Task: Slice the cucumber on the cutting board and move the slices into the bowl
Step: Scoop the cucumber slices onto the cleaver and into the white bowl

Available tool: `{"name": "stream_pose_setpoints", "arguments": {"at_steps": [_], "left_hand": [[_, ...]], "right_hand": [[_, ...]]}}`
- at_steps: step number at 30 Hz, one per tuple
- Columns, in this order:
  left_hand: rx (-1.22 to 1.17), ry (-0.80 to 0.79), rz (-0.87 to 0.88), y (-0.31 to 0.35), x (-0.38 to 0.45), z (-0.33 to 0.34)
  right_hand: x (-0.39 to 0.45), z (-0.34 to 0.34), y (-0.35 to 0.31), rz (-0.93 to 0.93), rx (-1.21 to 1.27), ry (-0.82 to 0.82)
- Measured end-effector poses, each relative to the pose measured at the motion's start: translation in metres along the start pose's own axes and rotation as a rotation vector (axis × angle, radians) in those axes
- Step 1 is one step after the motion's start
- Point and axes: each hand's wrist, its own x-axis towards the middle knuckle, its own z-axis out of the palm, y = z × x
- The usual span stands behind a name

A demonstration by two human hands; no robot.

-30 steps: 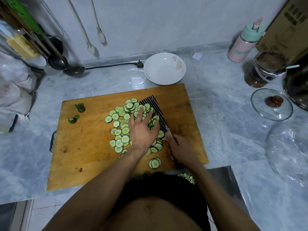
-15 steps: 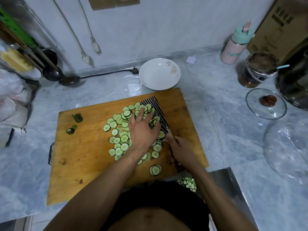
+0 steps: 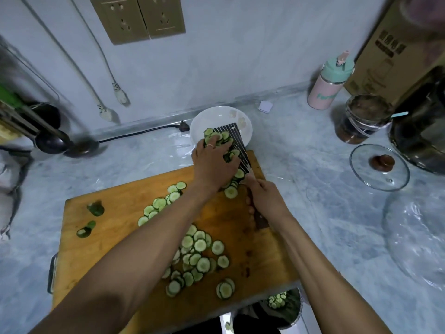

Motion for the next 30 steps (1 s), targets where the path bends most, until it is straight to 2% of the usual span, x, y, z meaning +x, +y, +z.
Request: {"name": "stream_pose_setpoints", "arguments": {"at_steps": [6, 16, 24, 30], "left_hand": [[-0.043, -0.029, 0.055, -0.001, 0.059, 0.010], [-0.157, -0.074, 0.163, -0.015, 0.142, 0.046], [-0.016, -0.117, 0.248, -0.063, 0.155, 0.054], [-0.106, -0.004, 0.301, -0.052, 0.144, 0.043]], "right_hand": [[0.048, 0.002, -0.020, -0.002, 0.032, 0.072], [0.127, 0.003, -0.026, -0.077, -0.126, 0.242], [0.157, -0.004, -0.023, -0.079, -0.154, 0.350], [0.147, -0.009, -0.016, -0.137, -0.243, 0.305]]}}
